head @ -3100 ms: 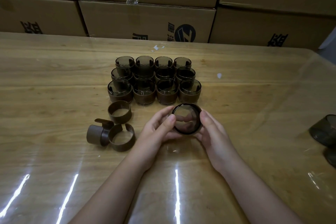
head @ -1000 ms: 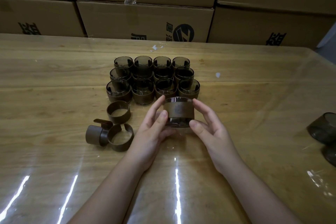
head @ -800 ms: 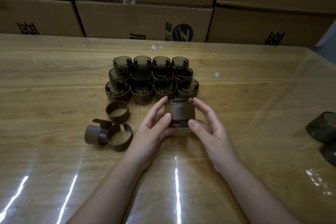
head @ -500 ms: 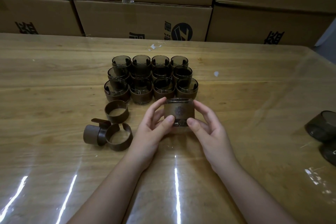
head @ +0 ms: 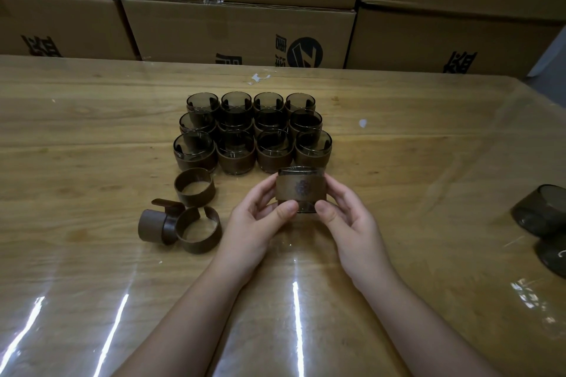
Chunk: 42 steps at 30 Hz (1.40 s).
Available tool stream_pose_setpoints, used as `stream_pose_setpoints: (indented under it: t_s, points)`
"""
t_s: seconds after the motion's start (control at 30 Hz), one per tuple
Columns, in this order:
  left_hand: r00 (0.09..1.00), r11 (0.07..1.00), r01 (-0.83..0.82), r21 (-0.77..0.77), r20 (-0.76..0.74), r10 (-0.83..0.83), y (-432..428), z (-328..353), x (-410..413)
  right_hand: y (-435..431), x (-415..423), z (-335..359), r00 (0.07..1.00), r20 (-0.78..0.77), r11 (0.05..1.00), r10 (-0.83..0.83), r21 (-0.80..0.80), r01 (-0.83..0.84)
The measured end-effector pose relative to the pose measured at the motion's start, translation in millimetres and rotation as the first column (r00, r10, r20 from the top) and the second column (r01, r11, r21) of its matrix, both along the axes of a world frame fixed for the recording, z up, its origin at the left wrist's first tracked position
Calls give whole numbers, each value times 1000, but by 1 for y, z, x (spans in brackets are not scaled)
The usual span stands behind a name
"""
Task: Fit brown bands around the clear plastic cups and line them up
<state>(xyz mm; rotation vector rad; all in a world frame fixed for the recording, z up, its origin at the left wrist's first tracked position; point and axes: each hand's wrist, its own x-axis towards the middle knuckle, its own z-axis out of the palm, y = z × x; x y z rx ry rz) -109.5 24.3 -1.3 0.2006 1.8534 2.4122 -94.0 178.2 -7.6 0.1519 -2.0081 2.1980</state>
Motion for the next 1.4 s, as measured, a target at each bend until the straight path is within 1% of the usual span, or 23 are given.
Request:
stream_pose_setpoints:
  t_s: [0.23,0.57,0.7,0.8,0.87,0.93,1.0,1.1,1.2,1.3,1.4]
  points:
    - [1000,1000,1,-17,17,0,-1,-3,-2,0,-1,0,1000,15,1000,-10,-13,11]
    - [1000,1000,-6,13,24,6,0,-2,-2,-2,0,2,1000,22,1000,-16,-16,17]
    - [999,996,-48,-70,-2,48,1,0,0,-5,2,4,998,57,997,-35,66,31]
    - [997,989,-78,-122,-9,77,-1,-2,-1,-6,2,5,997,61,996,-54,81,49]
    - [996,984,-91,-151,-35,87,1,-3,-1,-7,2,5,997,45,996,-67,55,64]
    - [993,984,-111,-137,-67,102,2,-3,-1,-5,2,6,997,34,997,-74,17,74]
    - [992,987,-110,-115,-81,101,1,-4,-1,-3,2,6,999,22,999,-48,-13,49]
    - [991,991,-69,-114,-122,55,0,-4,0,-2,3,6,1000,-12,997,4,-72,-5]
    - [981,989,-77,-127,-187,52,3,-2,0,-4,3,8,998,-66,990,-7,-142,-3]
    - [982,992,-42,-117,-188,20,4,-1,2,-5,3,10,998,-70,980,-7,-201,-7]
    - [987,995,-2,-101,-163,-15,3,3,5,-4,3,12,998,-63,977,-16,-215,2]
